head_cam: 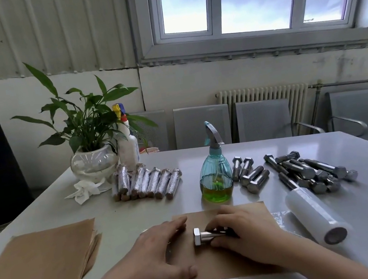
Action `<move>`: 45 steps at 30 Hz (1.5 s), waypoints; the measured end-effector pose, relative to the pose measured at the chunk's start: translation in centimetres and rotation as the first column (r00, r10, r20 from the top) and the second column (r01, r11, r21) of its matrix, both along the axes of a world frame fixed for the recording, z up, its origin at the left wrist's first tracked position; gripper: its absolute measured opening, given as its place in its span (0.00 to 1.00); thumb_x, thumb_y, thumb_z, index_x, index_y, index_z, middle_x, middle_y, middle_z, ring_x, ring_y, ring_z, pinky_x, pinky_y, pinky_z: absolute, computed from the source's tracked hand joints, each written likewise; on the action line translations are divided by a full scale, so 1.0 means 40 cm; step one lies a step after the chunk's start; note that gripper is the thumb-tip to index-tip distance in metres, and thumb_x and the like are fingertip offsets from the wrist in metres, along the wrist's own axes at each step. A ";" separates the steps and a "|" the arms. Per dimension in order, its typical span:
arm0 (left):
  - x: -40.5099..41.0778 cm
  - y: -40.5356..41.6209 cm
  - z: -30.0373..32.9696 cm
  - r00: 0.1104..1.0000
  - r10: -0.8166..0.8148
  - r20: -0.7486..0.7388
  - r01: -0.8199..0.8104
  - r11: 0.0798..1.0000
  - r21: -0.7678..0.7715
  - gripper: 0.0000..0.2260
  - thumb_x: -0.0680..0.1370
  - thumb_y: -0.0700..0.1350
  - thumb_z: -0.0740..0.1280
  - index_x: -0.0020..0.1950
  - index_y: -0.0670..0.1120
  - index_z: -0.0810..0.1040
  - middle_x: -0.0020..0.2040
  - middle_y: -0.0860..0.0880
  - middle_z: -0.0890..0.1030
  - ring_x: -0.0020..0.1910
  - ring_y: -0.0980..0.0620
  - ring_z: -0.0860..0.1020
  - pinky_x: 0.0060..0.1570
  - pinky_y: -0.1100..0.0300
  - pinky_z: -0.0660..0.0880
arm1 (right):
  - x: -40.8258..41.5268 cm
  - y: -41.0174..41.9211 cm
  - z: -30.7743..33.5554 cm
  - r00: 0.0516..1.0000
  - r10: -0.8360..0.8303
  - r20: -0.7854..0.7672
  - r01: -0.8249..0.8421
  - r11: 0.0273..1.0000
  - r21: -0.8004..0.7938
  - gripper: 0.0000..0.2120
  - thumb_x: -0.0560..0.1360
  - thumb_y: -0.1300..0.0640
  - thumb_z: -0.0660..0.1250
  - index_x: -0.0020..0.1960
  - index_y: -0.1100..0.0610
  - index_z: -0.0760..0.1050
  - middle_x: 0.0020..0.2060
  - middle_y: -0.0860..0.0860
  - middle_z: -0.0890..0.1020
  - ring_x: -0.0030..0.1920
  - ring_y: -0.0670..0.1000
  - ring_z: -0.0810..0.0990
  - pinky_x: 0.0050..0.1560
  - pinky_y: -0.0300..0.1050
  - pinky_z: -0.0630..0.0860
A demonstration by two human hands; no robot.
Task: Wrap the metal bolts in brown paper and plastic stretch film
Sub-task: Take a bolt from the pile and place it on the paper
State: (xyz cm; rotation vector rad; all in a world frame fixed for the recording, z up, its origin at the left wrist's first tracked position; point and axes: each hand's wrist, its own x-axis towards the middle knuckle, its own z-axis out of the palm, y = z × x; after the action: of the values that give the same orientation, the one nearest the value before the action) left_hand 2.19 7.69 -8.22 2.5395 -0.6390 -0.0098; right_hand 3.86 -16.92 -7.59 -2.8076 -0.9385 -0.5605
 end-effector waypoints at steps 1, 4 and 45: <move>0.000 0.000 0.000 1.000 0.001 -0.004 -0.001 1.000 -0.004 0.41 0.67 0.65 0.71 0.75 0.64 0.53 0.68 0.67 0.64 0.68 0.66 0.60 0.65 0.70 0.55 | 0.004 -0.002 -0.008 1.000 0.017 -0.001 -0.017 1.000 0.020 0.17 0.72 0.33 0.60 0.55 0.38 0.76 0.45 0.39 0.78 0.45 0.40 0.76 0.33 0.23 0.57; 0.002 0.000 0.000 1.000 0.005 -0.013 -0.005 1.000 0.008 0.41 0.66 0.67 0.70 0.74 0.65 0.53 0.69 0.67 0.63 0.69 0.64 0.60 0.70 0.65 0.55 | 0.027 -0.006 0.005 0.988 0.020 -0.154 0.009 0.983 0.185 0.20 0.68 0.30 0.61 0.51 0.42 0.77 0.44 0.40 0.76 0.42 0.41 0.74 0.37 0.27 0.63; -0.009 -0.004 0.006 1.000 0.011 0.029 -0.011 1.000 0.011 0.38 0.68 0.64 0.70 0.74 0.62 0.57 0.66 0.66 0.62 0.67 0.66 0.59 0.59 0.78 0.50 | -0.137 -0.099 0.270 0.190 -0.104 -0.976 0.417 0.909 -0.016 0.17 0.68 0.56 0.76 0.56 0.51 0.81 0.49 0.50 0.85 0.47 0.49 0.83 0.48 0.41 0.80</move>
State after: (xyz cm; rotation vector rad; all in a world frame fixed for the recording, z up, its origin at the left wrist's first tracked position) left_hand 1.82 7.55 -7.97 2.5582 -0.6382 0.0273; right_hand -1.62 -20.88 3.20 -2.2697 -0.0365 0.9909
